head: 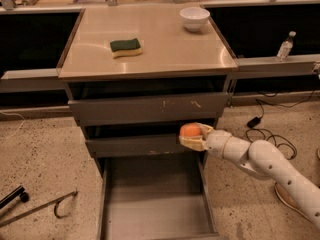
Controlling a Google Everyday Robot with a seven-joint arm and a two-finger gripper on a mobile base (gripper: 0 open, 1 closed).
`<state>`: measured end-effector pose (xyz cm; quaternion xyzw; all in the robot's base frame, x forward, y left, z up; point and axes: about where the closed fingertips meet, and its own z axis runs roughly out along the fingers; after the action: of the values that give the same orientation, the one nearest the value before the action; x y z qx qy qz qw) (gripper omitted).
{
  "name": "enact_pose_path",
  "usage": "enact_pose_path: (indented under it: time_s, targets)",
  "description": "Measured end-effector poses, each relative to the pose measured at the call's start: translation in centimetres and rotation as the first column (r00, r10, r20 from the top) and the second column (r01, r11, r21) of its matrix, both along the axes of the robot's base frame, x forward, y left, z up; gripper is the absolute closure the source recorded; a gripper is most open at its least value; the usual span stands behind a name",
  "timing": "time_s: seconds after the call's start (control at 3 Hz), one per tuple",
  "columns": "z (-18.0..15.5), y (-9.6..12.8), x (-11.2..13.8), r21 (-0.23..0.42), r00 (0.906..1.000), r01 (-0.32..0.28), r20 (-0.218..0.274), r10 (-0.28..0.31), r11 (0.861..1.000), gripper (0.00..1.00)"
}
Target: Pick orange from bottom drawer and place on counter
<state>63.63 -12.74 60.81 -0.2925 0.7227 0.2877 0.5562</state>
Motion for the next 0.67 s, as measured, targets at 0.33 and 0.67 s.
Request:
enact_pose_path:
  time_s: [0.33,0.67]
  targets:
    - [0.0,0.0,0.0,0.001,1.0,0.001,0.0,-0.001,1.0,1.0]
    - [2.8,0.4,1.1,0.016,0.9997,0.009,0.024,-0.01,1.0,1.0]
